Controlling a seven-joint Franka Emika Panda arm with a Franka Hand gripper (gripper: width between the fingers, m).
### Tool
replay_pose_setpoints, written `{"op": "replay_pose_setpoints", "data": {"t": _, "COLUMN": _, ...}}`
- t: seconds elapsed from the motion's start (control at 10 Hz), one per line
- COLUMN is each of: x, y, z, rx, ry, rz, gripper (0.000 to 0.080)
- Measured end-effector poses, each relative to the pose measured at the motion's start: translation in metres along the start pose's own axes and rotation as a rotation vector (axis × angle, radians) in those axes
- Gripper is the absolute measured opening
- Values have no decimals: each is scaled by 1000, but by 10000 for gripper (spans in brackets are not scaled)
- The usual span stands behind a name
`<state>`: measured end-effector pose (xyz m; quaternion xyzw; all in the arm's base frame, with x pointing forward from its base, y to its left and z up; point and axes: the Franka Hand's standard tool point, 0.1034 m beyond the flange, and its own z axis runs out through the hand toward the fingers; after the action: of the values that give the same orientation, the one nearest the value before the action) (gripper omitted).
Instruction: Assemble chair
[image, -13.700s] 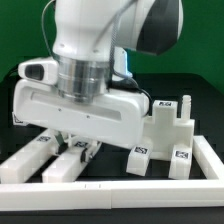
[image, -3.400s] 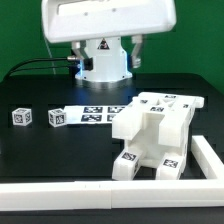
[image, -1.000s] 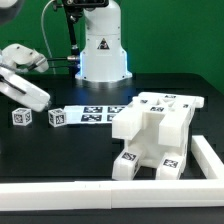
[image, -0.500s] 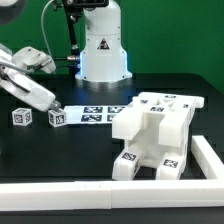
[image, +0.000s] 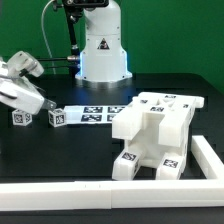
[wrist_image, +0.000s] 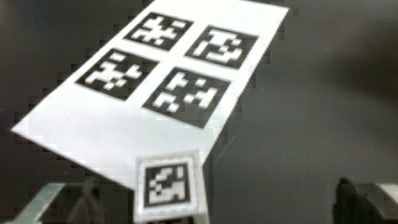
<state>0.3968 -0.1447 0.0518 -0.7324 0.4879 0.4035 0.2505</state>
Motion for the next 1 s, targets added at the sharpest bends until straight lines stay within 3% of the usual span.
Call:
{"op": "replay_pose_setpoints", "data": {"t": 0.2, "x": 0, "y": -1, "z": 1, "rx": -1, "ry": 0, "rz": -1, "gripper": 649}}
{"op": "replay_pose_setpoints", "data": {"t": 0.3, "x": 1, "y": 0, "z": 3, "rx": 13, "ry": -5, "rz": 6, "gripper": 649}}
{"op": "replay_pose_setpoints", "data": {"t": 0.4, "x": 4, "y": 4, "z": 15, "rx": 69, "ry": -35, "rz": 44, "gripper": 649}}
{"op": "replay_pose_setpoints", "data": {"t": 0.5, "x": 8, "y": 11, "z": 24, "rx": 85, "ry": -43, "rz": 70, "gripper": 649}}
{"op": "replay_pose_setpoints", "data": {"t": 0.7, "x": 9, "y": 14, "z": 42, "rx": 71, "ry": -45, "rz": 78, "gripper": 649}}
{"op": "replay_pose_setpoints", "data": {"t": 1.0, "x": 15, "y": 19, "z": 47, "rx": 65, "ry": -51, "rz": 92, "gripper": 649}}
